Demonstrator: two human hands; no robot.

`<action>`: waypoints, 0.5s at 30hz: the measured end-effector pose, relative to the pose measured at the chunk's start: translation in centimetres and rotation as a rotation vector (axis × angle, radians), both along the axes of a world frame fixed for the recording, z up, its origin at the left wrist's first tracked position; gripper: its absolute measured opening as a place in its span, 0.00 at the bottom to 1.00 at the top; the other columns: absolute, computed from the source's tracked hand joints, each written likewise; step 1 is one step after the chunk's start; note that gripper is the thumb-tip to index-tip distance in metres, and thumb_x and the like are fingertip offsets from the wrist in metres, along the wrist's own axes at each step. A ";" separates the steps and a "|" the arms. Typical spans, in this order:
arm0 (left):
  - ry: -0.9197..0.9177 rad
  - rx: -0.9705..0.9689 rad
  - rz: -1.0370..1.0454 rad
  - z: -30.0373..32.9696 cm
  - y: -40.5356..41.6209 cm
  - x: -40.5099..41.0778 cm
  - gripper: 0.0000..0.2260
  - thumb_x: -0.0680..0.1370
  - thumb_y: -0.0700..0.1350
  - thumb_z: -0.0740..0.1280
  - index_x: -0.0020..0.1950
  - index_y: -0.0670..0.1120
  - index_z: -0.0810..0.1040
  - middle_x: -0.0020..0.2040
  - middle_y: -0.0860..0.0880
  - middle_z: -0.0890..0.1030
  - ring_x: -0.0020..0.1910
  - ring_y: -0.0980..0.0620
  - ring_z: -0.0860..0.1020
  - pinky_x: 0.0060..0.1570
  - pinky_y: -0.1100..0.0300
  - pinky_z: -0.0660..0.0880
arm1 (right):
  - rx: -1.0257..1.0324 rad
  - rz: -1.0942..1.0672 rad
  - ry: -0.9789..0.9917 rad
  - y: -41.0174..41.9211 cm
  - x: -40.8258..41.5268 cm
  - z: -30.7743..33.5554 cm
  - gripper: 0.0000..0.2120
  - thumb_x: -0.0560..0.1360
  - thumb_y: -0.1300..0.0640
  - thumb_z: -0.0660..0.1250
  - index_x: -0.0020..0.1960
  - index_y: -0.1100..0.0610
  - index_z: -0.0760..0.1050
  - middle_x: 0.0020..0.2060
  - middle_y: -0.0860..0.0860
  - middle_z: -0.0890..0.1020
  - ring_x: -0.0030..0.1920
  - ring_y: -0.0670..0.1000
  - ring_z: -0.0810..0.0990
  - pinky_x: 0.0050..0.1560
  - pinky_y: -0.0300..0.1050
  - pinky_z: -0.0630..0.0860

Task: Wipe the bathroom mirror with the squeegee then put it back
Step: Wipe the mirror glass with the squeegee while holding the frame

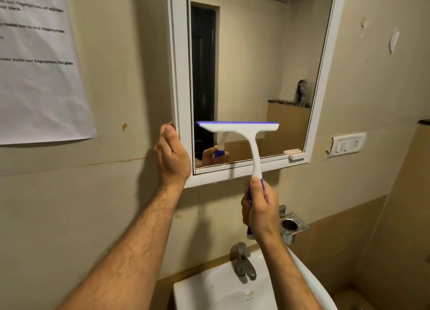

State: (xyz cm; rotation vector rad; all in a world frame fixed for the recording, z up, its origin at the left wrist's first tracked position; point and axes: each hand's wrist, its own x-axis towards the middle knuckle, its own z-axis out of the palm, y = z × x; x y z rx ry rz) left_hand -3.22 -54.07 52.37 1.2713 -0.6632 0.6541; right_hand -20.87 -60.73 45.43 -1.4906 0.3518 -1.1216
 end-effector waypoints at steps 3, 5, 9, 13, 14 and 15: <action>0.111 0.066 -0.038 -0.3 0.2 -0.2 0.28 0.79 0.62 0.44 0.62 0.47 0.74 0.58 0.47 0.79 0.57 0.52 0.75 0.57 0.62 0.70 | -0.026 -0.014 -0.003 0.2 0.5 -0.1 0.17 0.81 0.49 0.57 0.38 0.58 0.67 0.23 0.48 0.66 0.21 0.45 0.61 0.21 0.36 0.60; 0.151 0.070 -0.097 -0.5 0.3 -0.2 0.32 0.77 0.66 0.43 0.67 0.48 0.71 0.61 0.54 0.77 0.58 0.62 0.72 0.58 0.68 0.64 | -0.027 -0.025 0.014 0.6 0.4 -2.2 0.17 0.80 0.48 0.58 0.37 0.58 0.67 0.23 0.48 0.65 0.22 0.46 0.61 0.22 0.37 0.60; 0.049 0.073 -0.070 -0.3 0.4 -0.2 0.21 0.78 0.64 0.45 0.57 0.53 0.69 0.36 0.72 0.72 0.39 0.79 0.69 0.37 0.86 0.61 | 0.037 0.004 0.053 1.4 -0.4 -6.4 0.16 0.76 0.47 0.60 0.35 0.57 0.67 0.23 0.45 0.65 0.24 0.47 0.62 0.22 0.37 0.60; 0.033 0.023 -0.058 -0.9 -0.1 -0.3 0.17 0.81 0.59 0.47 0.55 0.50 0.69 0.39 0.69 0.68 0.41 0.79 0.68 0.40 0.86 0.59 | 0.041 -0.006 0.042 0.7 -0.5 -4.7 0.17 0.75 0.45 0.60 0.36 0.57 0.67 0.22 0.45 0.65 0.23 0.46 0.61 0.21 0.36 0.60; 0.032 0.018 -0.053 -1.1 -0.2 -0.2 0.18 0.81 0.57 0.48 0.55 0.48 0.70 0.40 0.69 0.68 0.42 0.79 0.68 0.41 0.86 0.58 | 0.031 -0.013 0.037 0.5 -0.3 -3.9 0.17 0.75 0.44 0.60 0.36 0.57 0.67 0.22 0.45 0.65 0.22 0.45 0.62 0.21 0.36 0.60; 0.030 0.017 -0.045 -1.2 -0.3 -0.2 0.18 0.81 0.56 0.48 0.56 0.47 0.70 0.41 0.68 0.69 0.43 0.79 0.67 0.42 0.86 0.58 | 0.013 -0.019 0.037 0.3 -0.2 -3.2 0.17 0.75 0.44 0.59 0.36 0.56 0.67 0.22 0.45 0.66 0.22 0.44 0.62 0.21 0.35 0.60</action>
